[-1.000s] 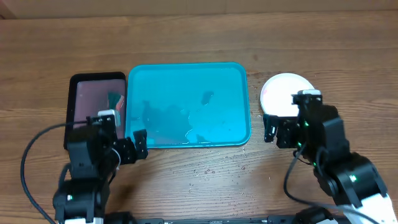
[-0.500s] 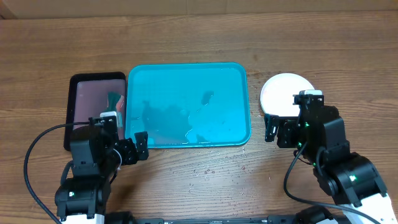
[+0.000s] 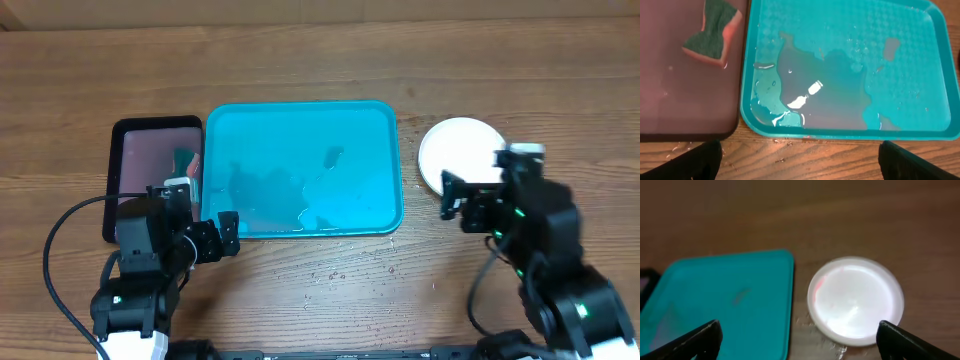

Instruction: Clean dirty plates on tray and stack at the side

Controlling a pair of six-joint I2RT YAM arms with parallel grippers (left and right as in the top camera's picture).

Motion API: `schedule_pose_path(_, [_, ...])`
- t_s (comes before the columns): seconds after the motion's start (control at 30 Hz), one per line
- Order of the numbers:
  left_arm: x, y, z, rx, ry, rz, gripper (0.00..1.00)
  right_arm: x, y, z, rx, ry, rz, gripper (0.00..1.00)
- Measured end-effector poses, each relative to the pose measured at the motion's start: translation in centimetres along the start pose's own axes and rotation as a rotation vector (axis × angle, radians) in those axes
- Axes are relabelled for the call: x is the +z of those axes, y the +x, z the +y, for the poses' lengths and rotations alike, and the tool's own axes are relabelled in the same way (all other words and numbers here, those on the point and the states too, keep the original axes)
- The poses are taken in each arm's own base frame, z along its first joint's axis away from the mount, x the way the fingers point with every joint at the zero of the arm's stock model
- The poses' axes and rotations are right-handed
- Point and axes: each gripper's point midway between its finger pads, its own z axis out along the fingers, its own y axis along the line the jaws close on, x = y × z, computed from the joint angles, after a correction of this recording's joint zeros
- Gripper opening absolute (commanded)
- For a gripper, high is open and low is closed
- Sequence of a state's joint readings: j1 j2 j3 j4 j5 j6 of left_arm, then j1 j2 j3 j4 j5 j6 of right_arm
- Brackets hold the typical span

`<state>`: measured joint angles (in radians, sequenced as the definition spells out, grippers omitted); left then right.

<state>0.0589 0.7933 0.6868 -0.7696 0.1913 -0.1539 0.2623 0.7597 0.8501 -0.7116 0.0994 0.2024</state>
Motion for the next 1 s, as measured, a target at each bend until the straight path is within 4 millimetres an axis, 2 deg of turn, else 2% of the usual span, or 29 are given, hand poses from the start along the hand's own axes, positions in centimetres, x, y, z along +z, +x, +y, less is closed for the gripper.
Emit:
schedule_pose_path(0.17, [0.3,0.2,0.1,-0.003,-0.002,0.017,0.99,-3.9,-3.0,-2.1,0.033,-0.003,-0.343,1.0])
schedule_pose_path(0.37, [0.7,0.5,0.2,-0.007,-0.005,0.034,1.0,-5.2,-2.2,-3.6,0.041,-0.007,-0.601,1.0])
schedule_pose_path(0.73, [1.1,0.8,0.3,-0.011,-0.005,0.057,1.0,-3.4,1.0,-4.3,0.036,-0.049,-0.791,1.0])
schedule_pose_path(0.83, [1.2,0.9,0.3,-0.013,-0.007,0.065,1.0,-2.1,2.3,-4.6,0.034,-0.045,-0.759,1.0])
schedule_pose_path(0.9, [1.3,0.9,0.3,-0.014,-0.007,0.07,1.0,-0.3,4.3,-5.0,0.025,-0.033,-0.67,1.0])
schedule_pose_path(1.0, [1.5,1.1,0.4,-0.016,-0.009,0.08,1.0,1.1,6.2,-5.2,0.007,-0.029,-0.572,1.0])
